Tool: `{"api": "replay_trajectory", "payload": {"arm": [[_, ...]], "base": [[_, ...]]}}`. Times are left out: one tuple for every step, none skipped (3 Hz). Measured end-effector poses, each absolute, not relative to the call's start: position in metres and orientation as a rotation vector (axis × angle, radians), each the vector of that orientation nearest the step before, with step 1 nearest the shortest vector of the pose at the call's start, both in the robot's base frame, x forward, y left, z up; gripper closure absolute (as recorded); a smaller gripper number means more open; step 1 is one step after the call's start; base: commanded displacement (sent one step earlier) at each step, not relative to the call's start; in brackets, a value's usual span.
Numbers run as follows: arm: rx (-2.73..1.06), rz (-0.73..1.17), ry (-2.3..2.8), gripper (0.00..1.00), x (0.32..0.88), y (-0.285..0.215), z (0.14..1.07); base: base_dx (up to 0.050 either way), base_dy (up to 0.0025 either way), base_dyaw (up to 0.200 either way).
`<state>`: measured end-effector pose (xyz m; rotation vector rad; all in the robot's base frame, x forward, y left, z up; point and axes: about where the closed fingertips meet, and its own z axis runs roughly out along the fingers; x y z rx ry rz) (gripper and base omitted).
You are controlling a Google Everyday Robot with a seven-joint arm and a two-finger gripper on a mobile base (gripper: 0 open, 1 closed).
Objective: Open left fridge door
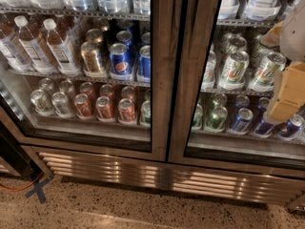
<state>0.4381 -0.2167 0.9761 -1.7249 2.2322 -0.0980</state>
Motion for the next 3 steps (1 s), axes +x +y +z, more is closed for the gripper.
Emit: {"api": "replay_trajectory", "payload": {"arm": [[-1.725, -0.098, 2.232, 0.00, 0.438, -0.217, 0.976], [-1.726, -0.098, 2.202, 0.00, 0.437, -0.211, 0.979], [-1.745, -0.044, 2.087, 0.00, 0.431, -0.183, 0.979]], "base": [[0.000, 0.00000, 0.000], [0.000, 0.00000, 0.000], [0.000, 0.00000, 0.000]]}}
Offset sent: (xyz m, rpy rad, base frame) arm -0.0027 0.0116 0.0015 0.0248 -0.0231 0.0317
